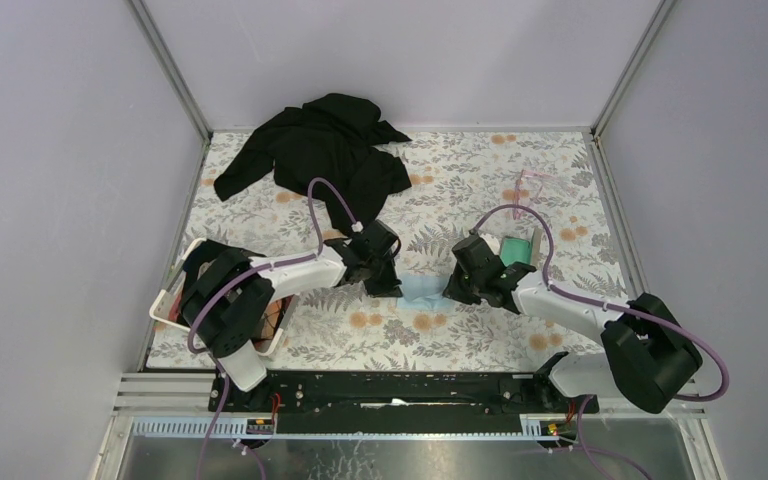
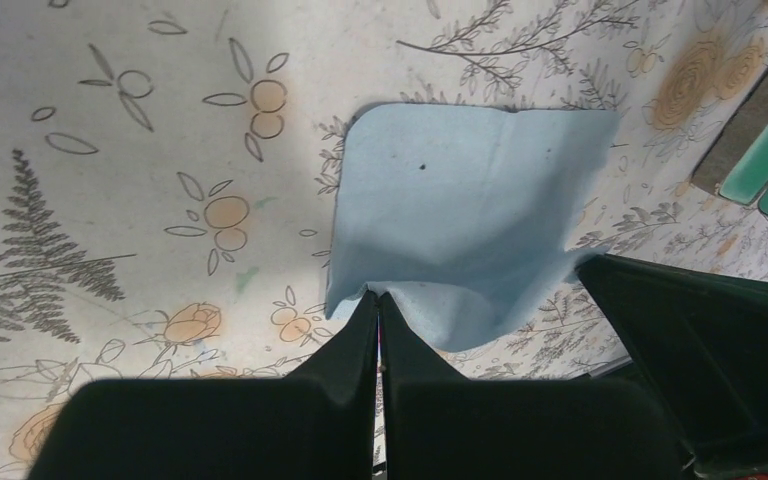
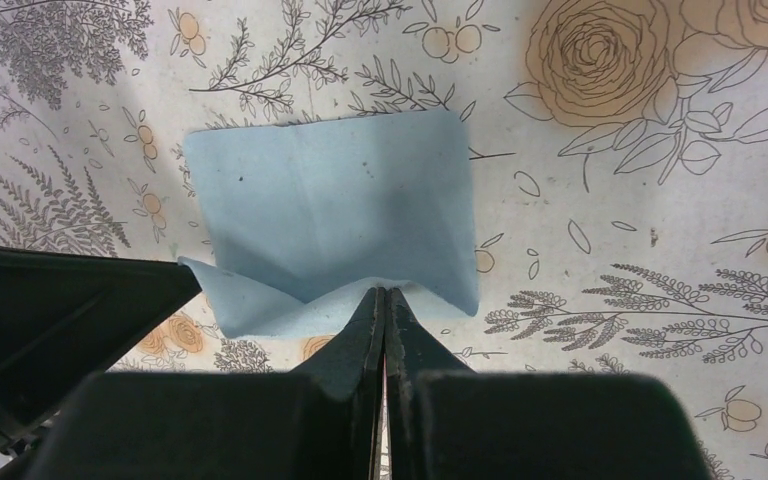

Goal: Organize the sunglasses
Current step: Fold the glasses cleaning cloth at the center of the board.

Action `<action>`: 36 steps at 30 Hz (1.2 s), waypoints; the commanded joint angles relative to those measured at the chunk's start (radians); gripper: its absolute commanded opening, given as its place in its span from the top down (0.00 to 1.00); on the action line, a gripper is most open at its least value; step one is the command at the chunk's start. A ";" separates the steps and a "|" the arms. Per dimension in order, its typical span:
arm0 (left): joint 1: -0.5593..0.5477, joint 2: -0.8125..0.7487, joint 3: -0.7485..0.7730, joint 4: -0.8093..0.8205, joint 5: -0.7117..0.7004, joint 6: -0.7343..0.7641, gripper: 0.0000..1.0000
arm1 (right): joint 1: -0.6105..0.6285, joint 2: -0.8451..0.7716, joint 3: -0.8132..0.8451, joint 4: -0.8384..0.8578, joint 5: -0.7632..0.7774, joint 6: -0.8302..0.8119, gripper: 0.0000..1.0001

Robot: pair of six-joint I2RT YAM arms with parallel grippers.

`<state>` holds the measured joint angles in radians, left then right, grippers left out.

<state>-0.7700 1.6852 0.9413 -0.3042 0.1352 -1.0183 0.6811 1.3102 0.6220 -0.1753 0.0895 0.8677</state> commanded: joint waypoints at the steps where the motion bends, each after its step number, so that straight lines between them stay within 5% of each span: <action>1: 0.006 0.020 0.036 0.039 0.016 0.029 1.00 | -0.016 0.014 0.039 -0.009 0.033 -0.016 1.00; 36: 0.034 0.080 0.101 -0.028 -0.052 0.031 1.00 | -0.086 0.102 0.063 0.030 0.023 -0.054 1.00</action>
<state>-0.7441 1.7809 1.0355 -0.3096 0.1253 -0.9878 0.6079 1.3964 0.6415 -0.1692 0.0944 0.8303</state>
